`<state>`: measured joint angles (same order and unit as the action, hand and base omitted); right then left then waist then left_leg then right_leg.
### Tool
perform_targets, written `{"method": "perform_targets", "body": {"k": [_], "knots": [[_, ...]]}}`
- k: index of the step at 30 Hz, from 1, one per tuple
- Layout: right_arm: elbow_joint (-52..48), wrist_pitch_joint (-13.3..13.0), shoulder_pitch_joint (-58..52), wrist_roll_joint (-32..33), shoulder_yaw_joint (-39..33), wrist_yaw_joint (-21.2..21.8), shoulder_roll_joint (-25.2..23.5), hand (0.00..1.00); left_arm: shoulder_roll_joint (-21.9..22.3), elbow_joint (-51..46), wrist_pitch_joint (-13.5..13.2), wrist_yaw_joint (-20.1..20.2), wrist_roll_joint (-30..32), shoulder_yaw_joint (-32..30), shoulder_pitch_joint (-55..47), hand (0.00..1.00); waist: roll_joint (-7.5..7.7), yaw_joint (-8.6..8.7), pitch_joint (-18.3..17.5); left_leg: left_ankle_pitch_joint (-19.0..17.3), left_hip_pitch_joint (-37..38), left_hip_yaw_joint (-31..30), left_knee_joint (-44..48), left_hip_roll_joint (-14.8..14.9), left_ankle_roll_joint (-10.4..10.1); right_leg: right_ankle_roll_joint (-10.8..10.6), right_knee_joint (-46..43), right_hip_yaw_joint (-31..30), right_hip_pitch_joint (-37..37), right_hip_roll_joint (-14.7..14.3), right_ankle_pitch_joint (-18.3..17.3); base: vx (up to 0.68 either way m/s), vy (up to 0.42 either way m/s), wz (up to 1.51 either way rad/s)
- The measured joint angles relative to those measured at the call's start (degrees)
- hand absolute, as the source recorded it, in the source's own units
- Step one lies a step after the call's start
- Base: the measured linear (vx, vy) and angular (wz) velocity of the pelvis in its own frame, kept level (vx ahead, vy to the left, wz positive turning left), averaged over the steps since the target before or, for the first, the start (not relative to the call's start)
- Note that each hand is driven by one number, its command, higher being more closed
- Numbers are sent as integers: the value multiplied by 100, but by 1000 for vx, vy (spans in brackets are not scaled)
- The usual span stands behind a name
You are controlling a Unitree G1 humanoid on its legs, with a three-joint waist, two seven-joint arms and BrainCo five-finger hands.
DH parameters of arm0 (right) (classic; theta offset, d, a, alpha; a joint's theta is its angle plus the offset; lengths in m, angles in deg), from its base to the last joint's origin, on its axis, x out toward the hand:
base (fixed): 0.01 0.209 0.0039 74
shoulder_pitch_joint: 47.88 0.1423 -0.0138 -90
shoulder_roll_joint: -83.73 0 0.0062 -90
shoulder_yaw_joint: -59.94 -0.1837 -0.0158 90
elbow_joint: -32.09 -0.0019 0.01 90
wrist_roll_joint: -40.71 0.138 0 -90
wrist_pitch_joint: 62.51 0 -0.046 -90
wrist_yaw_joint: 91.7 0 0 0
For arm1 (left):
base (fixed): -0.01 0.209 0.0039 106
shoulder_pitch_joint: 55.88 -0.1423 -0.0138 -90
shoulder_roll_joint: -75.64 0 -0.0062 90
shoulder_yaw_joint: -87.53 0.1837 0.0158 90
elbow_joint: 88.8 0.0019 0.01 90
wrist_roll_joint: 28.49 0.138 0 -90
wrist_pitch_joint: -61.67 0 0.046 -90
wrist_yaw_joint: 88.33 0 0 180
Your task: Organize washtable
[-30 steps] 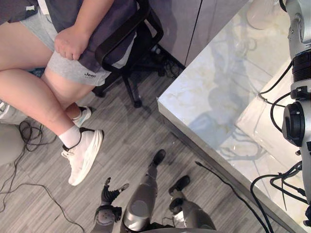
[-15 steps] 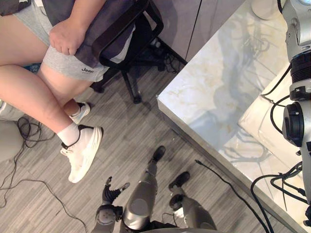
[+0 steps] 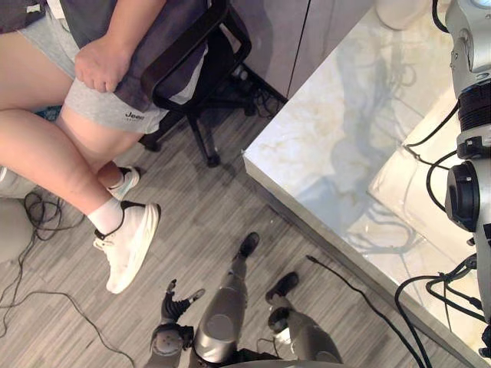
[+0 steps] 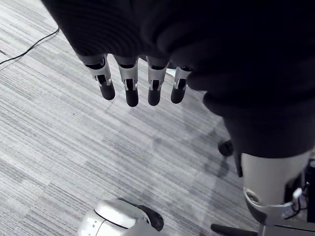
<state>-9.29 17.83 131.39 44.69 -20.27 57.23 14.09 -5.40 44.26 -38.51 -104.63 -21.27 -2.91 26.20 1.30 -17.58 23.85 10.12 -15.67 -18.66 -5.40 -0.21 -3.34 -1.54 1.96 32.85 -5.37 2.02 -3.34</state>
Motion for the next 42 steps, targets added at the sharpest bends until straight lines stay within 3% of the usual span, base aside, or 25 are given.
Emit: {"method": "perform_targets", "body": {"k": [7,20,22,26,28,32,39,42], "knots": [[0,5,-225,-4,-78,1,-112,0,-1,2,36,1,-7,-23,0,0,10,120,-5,10,5,4,0,7,-10,1,-52,-7,-1,0,3,0,0,0],[-108,14,-251,-93,-94,5,-170,0,-3,1,54,6,-7,-34,4,0,32,139,-18,84,38,-21,0,32,-28,13,-90,-10,18,-12,8,-2,9,0],[-277,20,-291,-213,-94,5,-169,0,-9,1,91,6,-5,-51,5,0,64,172,-36,91,41,-17,0,32,-31,20,-86,-11,21,-11,13,0,0,0],[-777,15,-554,-412,-90,11,-145,0,-58,93,123,12,1,-223,3,0,322,320,-191,92,82,8,0,31,-31,21,-72,-21,60,-11,15,0,0,0],[-1069,12,-652,-443,-85,57,-123,0,-71,100,127,16,8,-245,3,0,373,424,-224,91,189,14,0,18,-32,16,-66,-16,171,1,11,0,8,-2],[-1862,-51,-928,-476,-39,159,314,0,-132,140,159,121,24,-258,-13,0,501,512,-477,73,298,144,-3,36,-39,11,30,-65,271,-18,6,-19,15,-12],[-3150,-398,-1832,-689,173,376,1411,0,-177,250,243,134,36,-480,-324,0,699,873,-1071,-52,571,437,-4,64,19,-10,177,-266,476,-22,98,18,22,-18],[-3830,-582,-2679,-829,-384,386,1751,0,-147,260,250,143,91,-592,-486,0,700,1075,-1364,-91,676,589,-4,68,47,-23,278,-397,562,-25,151,36,31,-26]]}}
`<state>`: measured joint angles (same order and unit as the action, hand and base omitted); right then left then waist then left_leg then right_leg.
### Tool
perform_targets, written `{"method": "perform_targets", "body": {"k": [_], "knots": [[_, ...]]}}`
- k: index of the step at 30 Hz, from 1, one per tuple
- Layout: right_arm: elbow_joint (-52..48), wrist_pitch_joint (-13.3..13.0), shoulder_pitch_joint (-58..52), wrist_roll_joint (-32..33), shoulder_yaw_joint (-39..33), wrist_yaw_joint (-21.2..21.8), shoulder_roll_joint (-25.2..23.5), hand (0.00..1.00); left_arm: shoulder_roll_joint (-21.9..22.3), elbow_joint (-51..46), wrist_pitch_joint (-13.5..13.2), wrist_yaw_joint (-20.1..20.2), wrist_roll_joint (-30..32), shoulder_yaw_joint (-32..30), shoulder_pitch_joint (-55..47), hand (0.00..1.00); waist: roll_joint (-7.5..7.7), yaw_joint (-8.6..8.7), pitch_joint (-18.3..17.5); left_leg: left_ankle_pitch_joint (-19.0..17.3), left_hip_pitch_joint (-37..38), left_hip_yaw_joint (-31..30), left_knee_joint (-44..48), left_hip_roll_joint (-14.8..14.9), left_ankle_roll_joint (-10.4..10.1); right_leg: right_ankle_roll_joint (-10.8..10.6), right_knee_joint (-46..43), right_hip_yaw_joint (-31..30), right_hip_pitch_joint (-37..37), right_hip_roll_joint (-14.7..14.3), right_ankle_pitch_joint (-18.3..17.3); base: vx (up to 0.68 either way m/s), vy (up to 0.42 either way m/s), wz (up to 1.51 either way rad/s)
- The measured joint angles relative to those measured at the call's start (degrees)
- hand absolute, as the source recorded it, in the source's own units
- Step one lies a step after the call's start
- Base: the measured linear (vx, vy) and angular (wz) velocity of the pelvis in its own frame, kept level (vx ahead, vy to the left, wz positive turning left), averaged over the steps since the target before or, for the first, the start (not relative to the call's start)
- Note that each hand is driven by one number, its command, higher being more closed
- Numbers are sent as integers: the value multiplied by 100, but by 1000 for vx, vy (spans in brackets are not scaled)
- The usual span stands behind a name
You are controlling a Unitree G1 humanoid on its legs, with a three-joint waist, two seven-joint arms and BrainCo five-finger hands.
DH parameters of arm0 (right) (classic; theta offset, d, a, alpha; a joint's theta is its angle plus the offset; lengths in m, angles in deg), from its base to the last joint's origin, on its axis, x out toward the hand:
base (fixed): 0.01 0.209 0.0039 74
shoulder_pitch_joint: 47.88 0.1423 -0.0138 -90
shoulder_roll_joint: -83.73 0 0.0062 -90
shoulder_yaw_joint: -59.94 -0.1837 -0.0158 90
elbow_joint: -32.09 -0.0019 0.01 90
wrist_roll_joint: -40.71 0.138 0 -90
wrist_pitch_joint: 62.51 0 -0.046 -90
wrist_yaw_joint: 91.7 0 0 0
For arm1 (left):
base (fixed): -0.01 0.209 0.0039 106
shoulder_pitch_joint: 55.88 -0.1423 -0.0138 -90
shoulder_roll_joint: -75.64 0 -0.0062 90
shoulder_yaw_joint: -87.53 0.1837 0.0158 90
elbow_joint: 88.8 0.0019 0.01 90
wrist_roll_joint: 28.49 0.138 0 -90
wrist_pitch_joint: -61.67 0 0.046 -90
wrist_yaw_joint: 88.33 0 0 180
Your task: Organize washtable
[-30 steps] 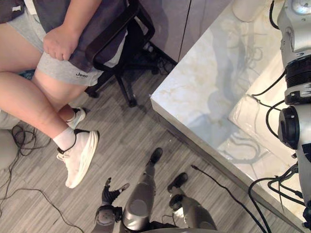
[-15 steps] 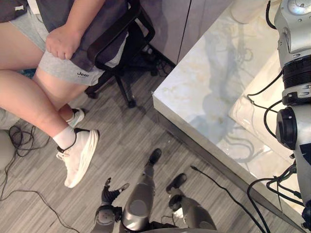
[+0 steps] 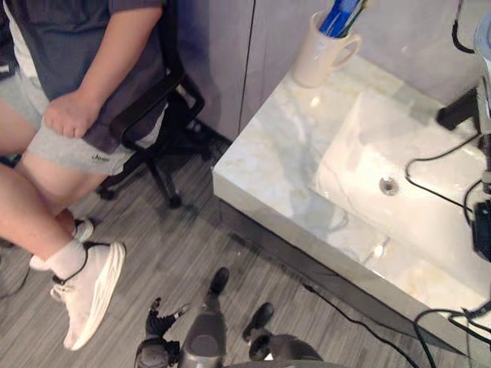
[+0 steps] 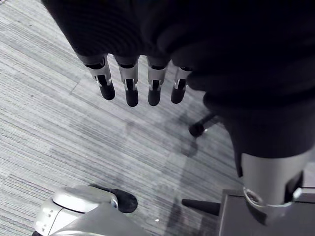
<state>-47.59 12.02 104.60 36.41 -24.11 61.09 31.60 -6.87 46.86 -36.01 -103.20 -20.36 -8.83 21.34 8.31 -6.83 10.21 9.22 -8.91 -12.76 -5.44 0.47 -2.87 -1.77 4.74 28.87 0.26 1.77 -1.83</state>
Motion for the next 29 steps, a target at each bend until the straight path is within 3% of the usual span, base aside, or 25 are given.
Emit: {"method": "perform_targets", "body": {"k": [2,7,9,10,12,13,14,16,20,25,29], "knots": [[-248,-78,-691,-100,-832,-21,104,0,47,45,5,-3,51,-111,-1,0,1,70,-98,-26,118,119,0,12,11,-6,31,-108,78,1,17,26,30,-25],[-385,-75,-2945,-311,-3529,-312,-139,0,177,229,86,-11,161,-346,-126,0,-35,467,-525,-107,307,293,-3,23,37,-13,53,-261,204,16,13,24,27,-21],[-388,-47,-3944,-302,-4801,-453,-760,0,239,245,94,-6,177,-492,-254,0,-53,624,-690,-152,394,380,-4,31,28,-16,62,-352,256,20,9,42,19,-25],[-381,-8,-4624,-177,-5581,-583,-1347,0,294,367,119,-7,248,-617,-260,0,-85,676,-821,-187,436,474,-5,47,32,-8,70,-405,266,23,2,37,15,-28],[-380,35,-5138,-15,-5993,-701,-1887,0,331,458,134,15,307,-720,-280,0,-127,784,-908,-211,472,496,-6,48,49,-9,98,-399,309,24,2,40,6,-18],[-381,101,-5779,146,-6240,-804,-2556,0,417,452,177,68,369,-844,-351,0,-185,882,-952,-260,589,569,-6,58,55,-12,117,-401,412,33,-17,49,4,-18],[-383,135,-6049,186,-6258,-810,-2814,0,450,451,191,99,376,-908,-383,0,-202,912,-976,-281,632,607,-6,64,56,-19,116,-400,439,39,-27,58,8,-33],[-518,369,-6999,219,-6281,-812,-3915,0,685,439,240,120,377,-1212,-410,0,-345,905,-1116,-358,717,812,-2,108,61,-19,114,-371,467,60,-39,46,6,-38],[-528,732,-7816,563,-6059,-865,-5509,0,848,395,241,116,359,-1383,-405,0,-468,908,-1145,-466,975,1006,0,182,72,-42,79,-272,656,72,-75,36,-15,-25],[76,689,-8204,1023,-5009,-732,-5864,0,835,385,245,97,145,-1205,-384,0,-586,893,-1120,-637,1235,1254,-1,249,66,-121,-444,-275,633,187,-337,32,9,-19],[2226,711,-8086,1590,-3785,271,-5878,0,752,337,248,105,-40,-821,-286,0,-611,739,-1093,-744,1374,1524,-4,238,103,-176,-710,-407,636,293,-481,22,29,-18]]}}
